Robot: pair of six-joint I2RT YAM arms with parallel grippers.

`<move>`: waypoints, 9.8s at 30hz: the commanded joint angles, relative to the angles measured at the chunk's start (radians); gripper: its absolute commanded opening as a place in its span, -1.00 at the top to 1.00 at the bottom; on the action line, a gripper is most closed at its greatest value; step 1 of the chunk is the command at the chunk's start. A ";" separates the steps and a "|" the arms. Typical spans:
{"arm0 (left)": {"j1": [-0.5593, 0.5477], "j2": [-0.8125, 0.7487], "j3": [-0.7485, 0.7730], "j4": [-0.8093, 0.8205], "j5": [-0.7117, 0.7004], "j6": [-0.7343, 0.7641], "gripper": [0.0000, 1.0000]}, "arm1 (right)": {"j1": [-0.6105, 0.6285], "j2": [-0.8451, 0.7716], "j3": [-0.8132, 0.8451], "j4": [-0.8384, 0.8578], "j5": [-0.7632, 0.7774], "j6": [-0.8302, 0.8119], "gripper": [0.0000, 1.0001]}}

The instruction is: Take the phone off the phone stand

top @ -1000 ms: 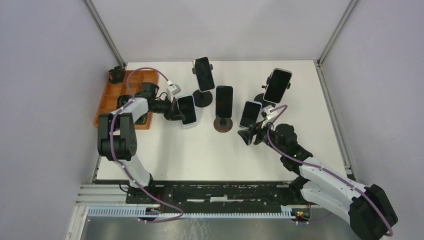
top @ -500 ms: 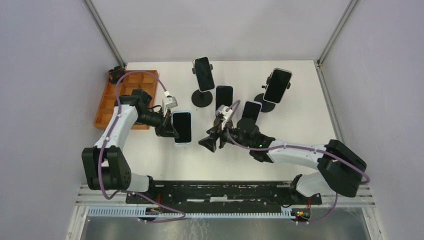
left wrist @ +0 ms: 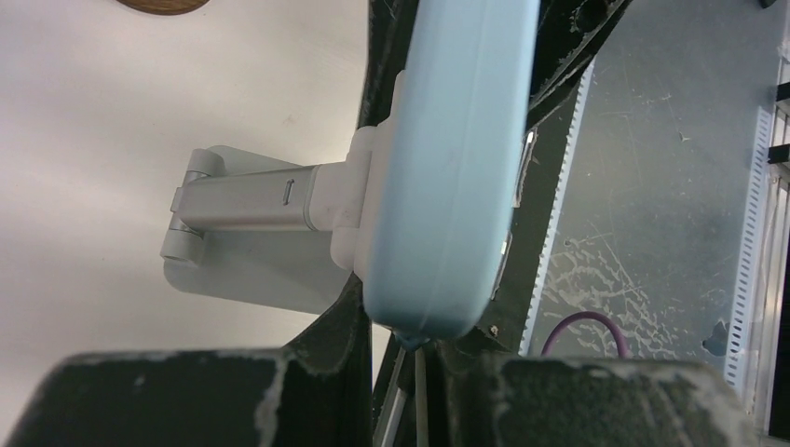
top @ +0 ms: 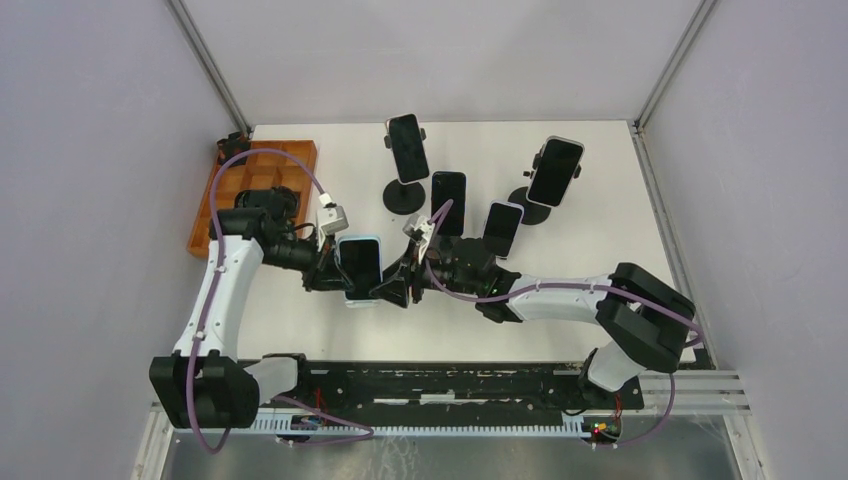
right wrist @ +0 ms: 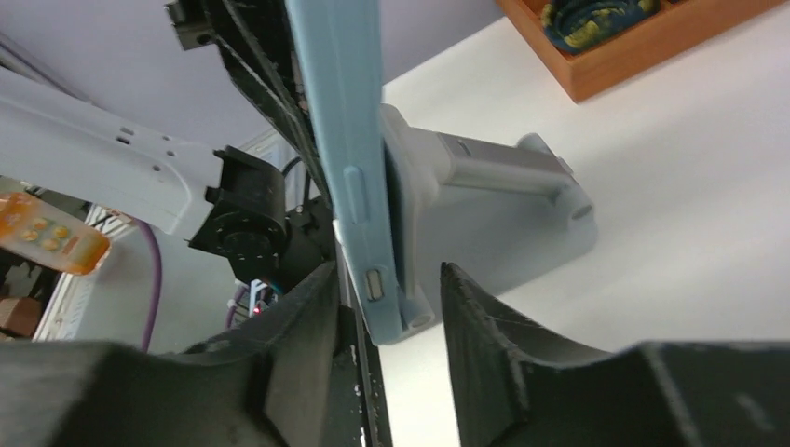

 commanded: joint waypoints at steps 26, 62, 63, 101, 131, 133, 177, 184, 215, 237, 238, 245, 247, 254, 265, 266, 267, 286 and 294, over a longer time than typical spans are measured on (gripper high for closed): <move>-0.001 -0.050 0.125 -0.053 0.022 0.029 -0.94 | -0.080 -0.028 -0.131 0.611 -0.261 0.248 1.00; -0.129 -0.292 0.151 -0.053 0.082 0.269 -0.81 | -0.024 0.111 0.110 0.914 -0.529 0.489 1.00; -0.129 -0.290 0.151 -0.053 0.093 0.271 -0.78 | -0.021 0.115 0.119 0.913 -0.527 0.490 1.00; -0.129 -0.333 0.103 -0.053 0.055 0.511 0.95 | -0.032 -0.033 0.049 0.510 -0.144 0.323 0.52; -0.128 -0.301 0.104 0.134 -0.009 0.376 0.95 | -0.101 -0.148 -0.062 -0.202 -0.189 0.191 1.00; -0.128 -0.301 0.108 0.122 -0.004 0.382 0.95 | -0.060 -0.044 -0.012 -0.220 -0.175 0.190 1.00; -0.128 -0.305 0.068 0.045 0.031 0.467 0.95 | -0.027 0.210 0.411 -0.801 0.304 -0.044 -0.96; -0.127 -0.290 0.083 0.046 0.041 0.461 0.95 | -0.032 -0.052 0.278 -0.712 0.080 -0.112 -0.96; -0.127 -0.319 0.080 0.009 0.039 0.501 -0.08 | 0.045 -0.080 0.191 0.101 -0.264 0.312 1.00; -0.129 -0.181 0.141 -0.053 0.056 0.282 -0.54 | -0.029 -0.221 0.113 -0.238 -0.139 -0.247 1.00; -0.129 -0.167 0.139 -0.053 0.061 0.268 -0.50 | -0.024 -0.216 0.116 -0.223 -0.138 -0.248 1.00; -0.129 -0.108 0.126 -0.053 0.088 0.227 -0.11 | 0.008 -0.160 0.158 -0.206 -0.105 -0.278 1.00; -0.129 -0.099 0.122 -0.053 0.083 0.224 0.04 | 0.012 -0.147 0.169 -0.200 -0.098 -0.281 1.00; -0.129 -0.060 0.076 -0.054 0.057 0.212 0.31 | 0.019 -0.103 0.205 -0.180 -0.070 -0.289 1.00; -0.129 0.020 0.061 -0.053 0.002 0.257 0.95 | 0.018 -0.093 0.190 -0.193 -0.032 -0.318 0.74; -0.129 0.028 0.061 -0.053 -0.010 0.273 0.96 | 0.016 -0.092 0.192 -0.211 -0.028 -0.323 0.65; -0.129 0.038 0.062 -0.049 -0.024 0.288 0.95 | 0.011 -0.089 0.194 -0.234 -0.026 -0.324 0.52; -0.048 0.515 0.267 0.322 -0.127 0.174 0.95 | -0.209 -0.336 0.013 -0.458 0.073 -0.229 -0.56; 0.028 0.559 0.356 -0.049 -0.223 0.506 0.64 | -0.211 -0.355 -0.048 -0.488 0.053 -0.242 -0.69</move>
